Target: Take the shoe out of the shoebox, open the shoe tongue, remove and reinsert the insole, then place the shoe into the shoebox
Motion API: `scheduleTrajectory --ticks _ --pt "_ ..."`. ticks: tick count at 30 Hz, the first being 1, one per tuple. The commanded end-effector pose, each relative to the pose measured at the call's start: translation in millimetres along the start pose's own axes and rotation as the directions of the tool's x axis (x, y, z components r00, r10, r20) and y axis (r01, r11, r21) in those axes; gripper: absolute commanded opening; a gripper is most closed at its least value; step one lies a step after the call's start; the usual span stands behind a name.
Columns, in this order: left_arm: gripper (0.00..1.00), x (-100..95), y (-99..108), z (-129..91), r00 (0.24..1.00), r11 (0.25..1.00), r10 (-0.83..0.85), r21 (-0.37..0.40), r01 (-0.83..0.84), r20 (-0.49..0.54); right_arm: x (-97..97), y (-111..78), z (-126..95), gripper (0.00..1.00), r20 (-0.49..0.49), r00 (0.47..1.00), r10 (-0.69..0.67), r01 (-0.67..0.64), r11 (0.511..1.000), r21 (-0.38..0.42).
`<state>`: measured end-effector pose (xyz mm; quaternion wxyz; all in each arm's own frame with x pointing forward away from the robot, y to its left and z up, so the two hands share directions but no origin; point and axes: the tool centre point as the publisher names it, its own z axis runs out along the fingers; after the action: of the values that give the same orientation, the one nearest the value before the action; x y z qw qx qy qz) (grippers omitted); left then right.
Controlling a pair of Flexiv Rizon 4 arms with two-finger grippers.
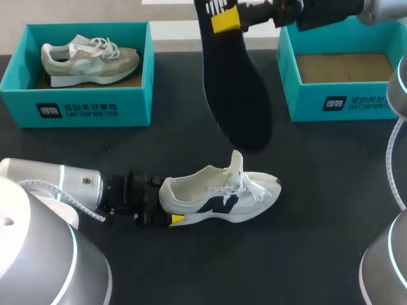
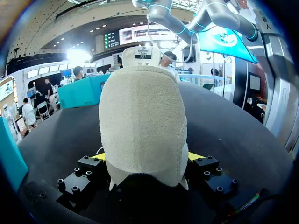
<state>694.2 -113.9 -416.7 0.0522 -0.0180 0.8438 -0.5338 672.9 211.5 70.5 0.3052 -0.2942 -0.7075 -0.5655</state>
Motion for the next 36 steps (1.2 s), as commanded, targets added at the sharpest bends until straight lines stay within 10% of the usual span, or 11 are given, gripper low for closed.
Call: scheduleTrajectory --ticks 1,31,34,36 --pt "0.0 1.5 1 0 1.0 1.0 0.001 -0.002 -0.001 0.001 9.0 -16.0 1 0.0 -0.019 0.998 0.062 -0.063 0.995 -0.077" --pt "0.0 1.5 1 0 1.0 1.0 0.001 -0.002 -0.001 0.001 10.5 -30.4 16 0.0 -0.016 0.995 0.098 -0.099 0.992 -0.083" --pt "1.0 6.1 -10 -11 1.0 1.0 -0.005 0.002 0.005 -0.021 10.5 -30.4 16 0.0 -0.016 0.995 0.098 -0.099 0.992 -0.083" --pt "1.0 9.4 -17 -18 1.0 1.0 0.003 -0.008 -0.003 -0.012 10.5 -30.4 16 0.0 -0.016 0.995 0.098 -0.099 0.992 -0.083"
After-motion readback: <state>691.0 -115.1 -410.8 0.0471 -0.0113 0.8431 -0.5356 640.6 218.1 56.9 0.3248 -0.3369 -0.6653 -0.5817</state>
